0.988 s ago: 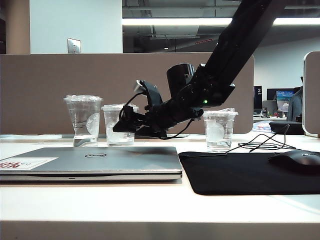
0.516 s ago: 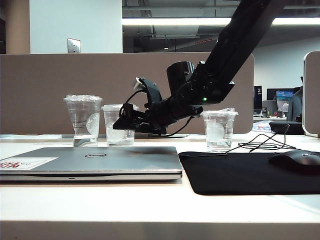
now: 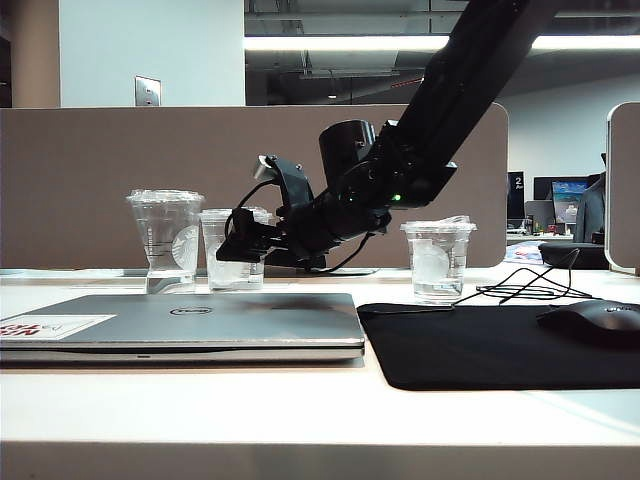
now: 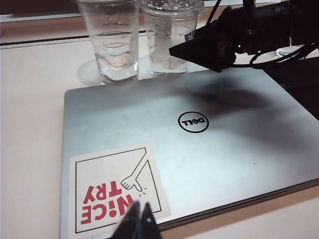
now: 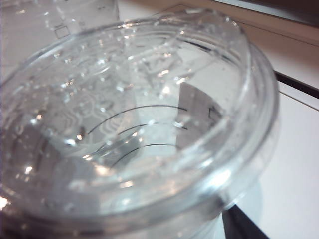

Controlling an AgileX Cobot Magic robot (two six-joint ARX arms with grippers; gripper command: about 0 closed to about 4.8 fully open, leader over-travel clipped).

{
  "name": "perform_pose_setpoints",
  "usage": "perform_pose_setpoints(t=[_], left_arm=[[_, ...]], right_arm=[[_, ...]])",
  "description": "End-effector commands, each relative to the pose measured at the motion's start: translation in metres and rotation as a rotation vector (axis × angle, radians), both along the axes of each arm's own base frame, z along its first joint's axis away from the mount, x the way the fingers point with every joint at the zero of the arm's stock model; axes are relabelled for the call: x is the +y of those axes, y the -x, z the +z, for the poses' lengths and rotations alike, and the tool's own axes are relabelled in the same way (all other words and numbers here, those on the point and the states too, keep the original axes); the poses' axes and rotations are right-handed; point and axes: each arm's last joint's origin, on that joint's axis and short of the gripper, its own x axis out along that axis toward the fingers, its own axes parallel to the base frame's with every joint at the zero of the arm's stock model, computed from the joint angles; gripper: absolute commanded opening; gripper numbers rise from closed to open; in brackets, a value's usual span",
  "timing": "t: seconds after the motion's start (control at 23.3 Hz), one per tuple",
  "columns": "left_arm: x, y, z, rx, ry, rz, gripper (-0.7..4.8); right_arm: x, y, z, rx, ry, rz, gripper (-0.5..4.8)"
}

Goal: Pick up the coffee cup on the middle and place it on the right side of the laptop.

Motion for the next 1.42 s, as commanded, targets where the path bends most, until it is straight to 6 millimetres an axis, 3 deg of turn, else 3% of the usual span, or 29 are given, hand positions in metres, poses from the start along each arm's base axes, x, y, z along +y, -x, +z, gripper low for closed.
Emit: perform_pose_setpoints(t=[0.04, 0.3, 0.82, 0.9, 1.03, 1.42], left_arm=[[0.0001, -0.0004, 0.0029, -0.016, 0.001, 0.002, -0.05], [0.0001, -0.0004, 0.0030, -0.016, 0.001, 0.002, -0.05], [0.0000, -0.0004, 0.0030, -0.016, 0.001, 0.002, -0.05], [0.0000, -0.0004, 0.0030, -0.016, 0.001, 0.002, -0.05], [0.0000, -0.0004, 0.0029, -0.016, 0.001, 0.002, -0.05], [0.0001, -0.0004, 0.0029, -0.016, 0.001, 0.002, -0.05]], right_arm=[[0.0048, 0.0006, 0.0069, -0.037, -0.006, -0.026, 4.79], [0.0132, 0.0009, 0.0152, -0.062, -0.005, -0.089, 4.79], [0.0135, 0.0005, 0.0119, -0.024, -0.027, -0.119, 4.79], [0.0135, 0.0006, 0.0118, -0.024, -0.027, -0.119, 4.53], [0.0135, 0.0005, 0.0119, -0.024, -0.027, -0.119, 3.71], [0.0132, 0.0001, 0.0134, -0.035, -0.034, -0.120, 3.66]])
